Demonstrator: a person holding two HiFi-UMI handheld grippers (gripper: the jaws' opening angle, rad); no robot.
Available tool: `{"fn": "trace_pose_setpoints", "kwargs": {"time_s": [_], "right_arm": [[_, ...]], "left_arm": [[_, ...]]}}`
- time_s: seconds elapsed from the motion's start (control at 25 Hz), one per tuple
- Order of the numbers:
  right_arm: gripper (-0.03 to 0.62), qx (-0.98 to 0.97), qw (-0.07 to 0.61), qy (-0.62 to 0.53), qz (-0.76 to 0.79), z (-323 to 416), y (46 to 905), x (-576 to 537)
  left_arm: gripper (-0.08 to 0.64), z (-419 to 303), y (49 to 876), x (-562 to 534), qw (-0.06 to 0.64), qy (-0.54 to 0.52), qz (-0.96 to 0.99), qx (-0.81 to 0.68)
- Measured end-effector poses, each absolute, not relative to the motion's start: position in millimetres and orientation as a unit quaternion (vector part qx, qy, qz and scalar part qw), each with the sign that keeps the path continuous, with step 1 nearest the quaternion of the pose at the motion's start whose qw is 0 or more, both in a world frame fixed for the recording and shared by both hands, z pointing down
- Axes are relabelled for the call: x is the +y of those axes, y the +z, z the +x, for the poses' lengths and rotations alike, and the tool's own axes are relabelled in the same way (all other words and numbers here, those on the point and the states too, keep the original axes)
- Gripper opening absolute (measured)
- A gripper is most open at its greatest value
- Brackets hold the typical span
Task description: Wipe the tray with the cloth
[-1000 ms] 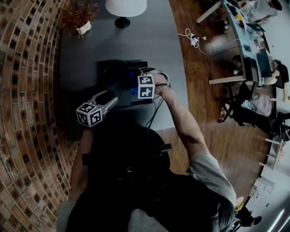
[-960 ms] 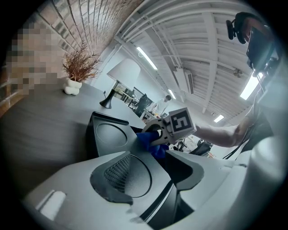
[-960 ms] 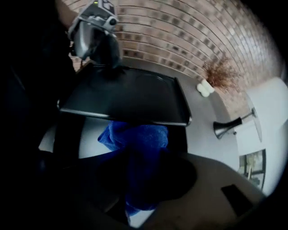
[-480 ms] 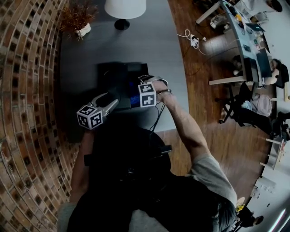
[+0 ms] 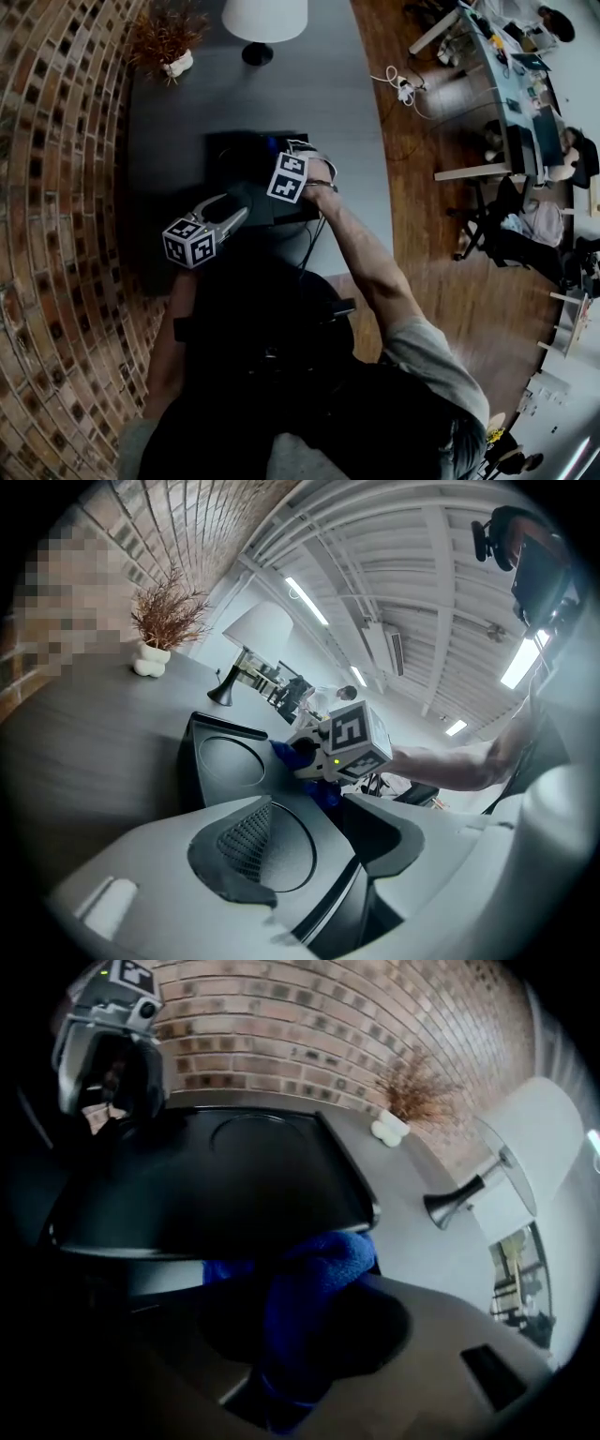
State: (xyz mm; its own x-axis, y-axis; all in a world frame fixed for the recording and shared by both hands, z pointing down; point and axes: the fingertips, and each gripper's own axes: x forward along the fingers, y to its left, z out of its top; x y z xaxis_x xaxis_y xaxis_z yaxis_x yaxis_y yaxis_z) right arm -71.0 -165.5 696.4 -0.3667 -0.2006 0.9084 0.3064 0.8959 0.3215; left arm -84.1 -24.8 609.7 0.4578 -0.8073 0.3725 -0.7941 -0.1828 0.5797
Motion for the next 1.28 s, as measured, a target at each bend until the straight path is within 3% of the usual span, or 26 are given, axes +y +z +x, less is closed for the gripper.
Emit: {"fn": "trace_pose_setpoints", "kwargs": {"time_s": [0.24, 0.32, 0.56, 0.64, 0.84, 1.08, 1.16, 1.28], "right_arm": [[0.135, -0.680, 0.546, -0.353, -0.339, 3.8, 701.9, -58.7], [0.136, -0.643, 0.549, -0.383, -0.372, 18.4, 702.2, -50.4], [0.137, -0.670, 0.611, -0.419, -0.038, -45.5, 667.8, -190.5], [0.137, -0.670, 0.626, -0.398, -0.002, -52.8, 678.0, -205.1], [0.133, -0.621, 0.639, -0.450, -0.054, -44.0, 703.8, -183.6], [0.135, -0.529, 0.637, -0.446, -0.340, 29.2, 710.1, -72.8], [0.135, -0.545, 0.640, -0.432, -0.328, 29.8, 706.1, -74.8], [0.137, -0.576, 0.642, -0.474, -0.175, -10.4, 682.2, -139.3]], "left_arm": [[0.234, -84.8, 610.0, -23.8, 0.372, -0.013, 0.769, -0.520], [0.232, -85.6, 609.3, -24.2, 0.371, -0.015, 0.769, -0.520], [0.232, -85.0, 607.9, -24.0, 0.367, -0.022, 0.767, -0.526], [0.232, -84.6, 608.1, -23.9, 0.368, -0.022, 0.767, -0.525], [0.232, -83.0, 608.3, -24.1, 0.366, -0.020, 0.768, -0.524], [0.232, -84.9, 608.9, -23.6, 0.366, -0.021, 0.770, -0.523], [0.232, -84.6, 608.4, -23.4, 0.366, -0.024, 0.769, -0.523], [0.232, -85.3, 608.0, -24.0, 0.364, -0.026, 0.769, -0.525]]}}
